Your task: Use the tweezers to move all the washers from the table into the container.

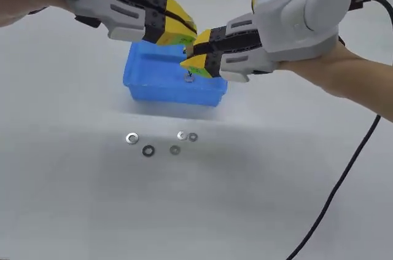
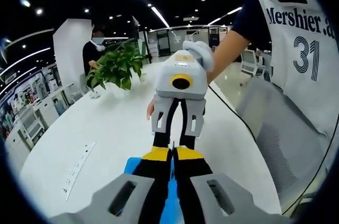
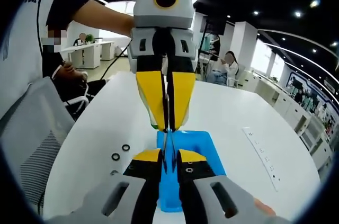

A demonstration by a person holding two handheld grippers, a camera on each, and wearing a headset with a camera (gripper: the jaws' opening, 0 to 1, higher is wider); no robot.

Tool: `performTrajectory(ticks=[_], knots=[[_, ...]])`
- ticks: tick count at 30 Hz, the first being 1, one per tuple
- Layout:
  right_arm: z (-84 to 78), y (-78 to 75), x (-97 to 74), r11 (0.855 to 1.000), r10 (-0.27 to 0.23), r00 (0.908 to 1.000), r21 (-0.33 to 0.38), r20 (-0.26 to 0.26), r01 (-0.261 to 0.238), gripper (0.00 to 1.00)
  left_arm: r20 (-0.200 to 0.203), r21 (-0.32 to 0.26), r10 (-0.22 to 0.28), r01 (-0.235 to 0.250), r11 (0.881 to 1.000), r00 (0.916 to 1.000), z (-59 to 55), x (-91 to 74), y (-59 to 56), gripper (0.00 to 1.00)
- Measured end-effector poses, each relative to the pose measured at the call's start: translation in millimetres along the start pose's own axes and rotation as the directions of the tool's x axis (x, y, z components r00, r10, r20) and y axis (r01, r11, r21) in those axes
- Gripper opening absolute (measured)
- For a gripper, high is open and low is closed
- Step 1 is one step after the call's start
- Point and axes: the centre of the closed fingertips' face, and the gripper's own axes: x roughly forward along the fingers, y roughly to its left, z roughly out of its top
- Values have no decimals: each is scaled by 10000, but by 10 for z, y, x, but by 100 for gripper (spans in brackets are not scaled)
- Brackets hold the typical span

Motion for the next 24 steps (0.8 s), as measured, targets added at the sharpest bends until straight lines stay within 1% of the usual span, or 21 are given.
performTrajectory(ticks=[3, 6, 9, 10, 12, 13, 16, 19, 21, 24], knots=[[26, 139, -35, 9999, 114, 9999, 66, 71, -114, 12, -16, 46, -19, 19, 10000, 10000, 23, -13, -114, 6], [26, 301, -43, 9996, 260, 9996, 71, 62, -261, 12, -66, -3, -85, 85, 10000, 9999, 25, -14, -275, 6], [-3, 465, -40, 9990, 439, 9990, 33, -36, -439, 12, -62, -149, -138, 137, 9998, 9999, -6, 6, -417, 6], [-28, 524, -36, 9989, 472, 9988, 18, -98, -471, 12, -61, -191, -198, 197, 9996, 9998, -22, 25, -482, 6], [-81, 636, -22, 9982, 594, 9981, 70, -163, -593, 12, -143, -277, -332, 328, 9991, 9993, -61, 51, -559, 6], [-113, 677, -16, 9980, 632, 9976, 15, -285, -631, 12, -175, -301, -349, 343, 9990, 9992, -82, 61, -591, 6], [-209, 740, 1, 9987, 491, 9973, -100, -551, -497, 12, -270, -275, -246, 239, 9993, 9993, -156, 87, -656, 6], [-265, 790, 13, 9984, 535, 9971, 222, -532, -524, 12, -238, -470, -265, 254, 9986, 9994, -222, 107, -703, 6], [-320, 800, 27, 9978, 540, 9968, 419, -584, -515, 12, -291, -522, -251, 236, 9984, 9993, -241, 140, -724, 6], [-398, 778, 56, 9977, 396, 9966, 570, -724, -355, 13, -309, -685, -269, 248, 9973, 9992, -269, 199, -732, 6]])
